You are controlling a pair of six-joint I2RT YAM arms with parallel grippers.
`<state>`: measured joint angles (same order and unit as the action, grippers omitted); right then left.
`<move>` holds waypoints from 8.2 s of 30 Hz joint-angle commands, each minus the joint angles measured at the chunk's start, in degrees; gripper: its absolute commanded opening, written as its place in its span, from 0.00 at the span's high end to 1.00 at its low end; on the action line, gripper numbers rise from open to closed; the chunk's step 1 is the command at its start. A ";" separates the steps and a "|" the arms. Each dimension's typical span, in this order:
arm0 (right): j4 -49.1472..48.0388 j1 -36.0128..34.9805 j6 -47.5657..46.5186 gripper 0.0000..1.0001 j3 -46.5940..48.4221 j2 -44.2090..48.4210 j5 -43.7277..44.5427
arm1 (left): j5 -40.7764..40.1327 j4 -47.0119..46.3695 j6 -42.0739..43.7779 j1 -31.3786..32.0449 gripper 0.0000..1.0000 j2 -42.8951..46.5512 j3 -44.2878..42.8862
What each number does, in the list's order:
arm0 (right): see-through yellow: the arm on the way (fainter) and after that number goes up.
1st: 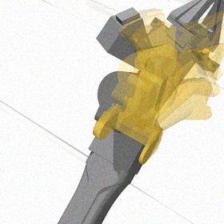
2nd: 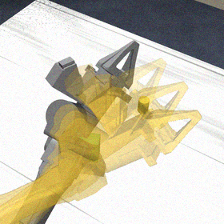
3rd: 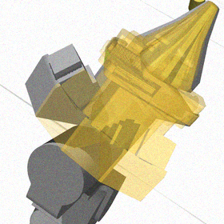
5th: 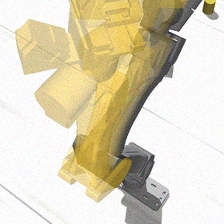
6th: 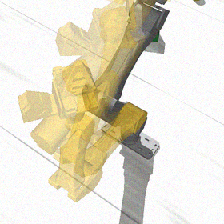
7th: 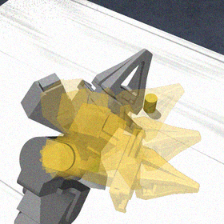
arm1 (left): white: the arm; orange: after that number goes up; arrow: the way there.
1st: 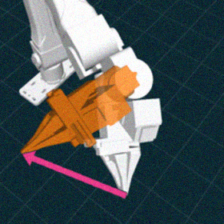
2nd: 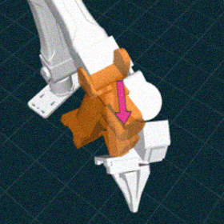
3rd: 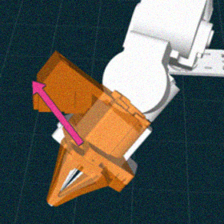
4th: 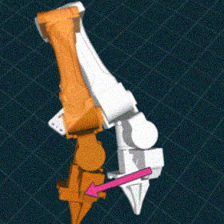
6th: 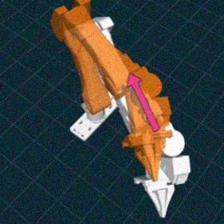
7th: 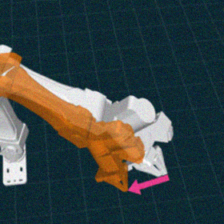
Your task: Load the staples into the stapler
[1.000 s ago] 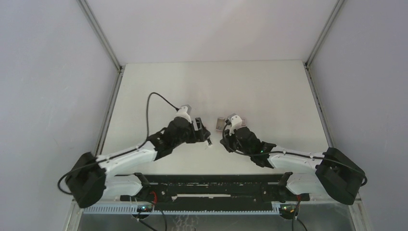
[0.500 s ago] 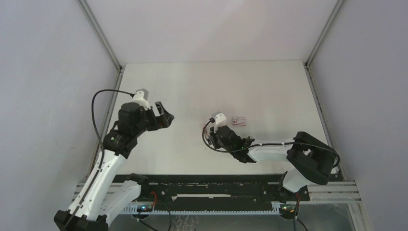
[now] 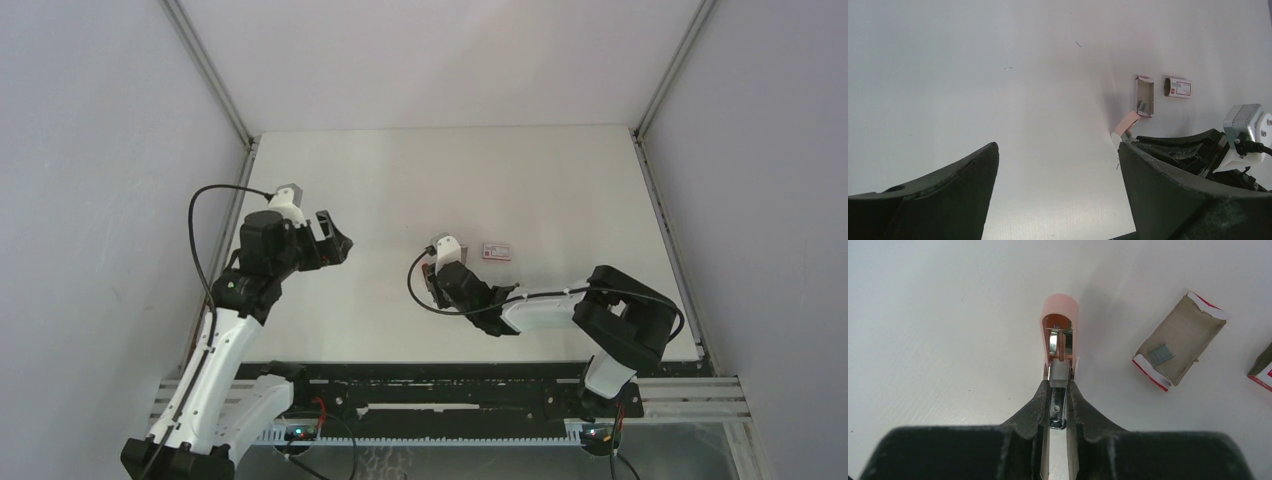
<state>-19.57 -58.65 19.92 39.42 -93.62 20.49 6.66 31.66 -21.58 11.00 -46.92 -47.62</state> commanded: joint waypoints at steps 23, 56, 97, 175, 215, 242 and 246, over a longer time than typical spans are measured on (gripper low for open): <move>-0.32 -0.78 2.46 0.99 2.08 -1.65 0.59 | 3.29 -1.88 1.72 -3.08 0.07 0.20 0.81; 1.46 -2.41 4.75 0.73 1.16 0.36 3.38 | 6.92 -3.07 1.22 -5.73 0.07 0.08 1.60; 12.51 4.95 4.63 0.67 11.12 -1.86 -11.87 | 8.74 -3.71 0.69 -7.68 0.07 -0.74 2.71; 32.24 26.97 10.48 0.55 16.53 7.66 -21.15 | -2.11 -20.36 -6.67 15.32 0.10 -10.04 3.64; 31.46 21.04 22.27 0.86 23.16 -12.11 -13.55 | -3.35 -21.62 -6.72 15.37 0.09 -9.43 4.73; 18.13 26.08 22.63 1.00 11.83 3.48 -24.57 | 1.00 -25.88 -6.56 15.52 0.09 -8.22 5.63; 13.13 27.39 22.69 1.00 8.21 7.31 -28.59 | 3.84 -29.84 -6.69 16.36 0.09 -7.34 6.46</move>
<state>1.28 -32.40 42.44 50.35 -90.65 -3.29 6.68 8.12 -27.94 26.44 -56.21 -42.50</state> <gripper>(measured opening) 0.000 0.911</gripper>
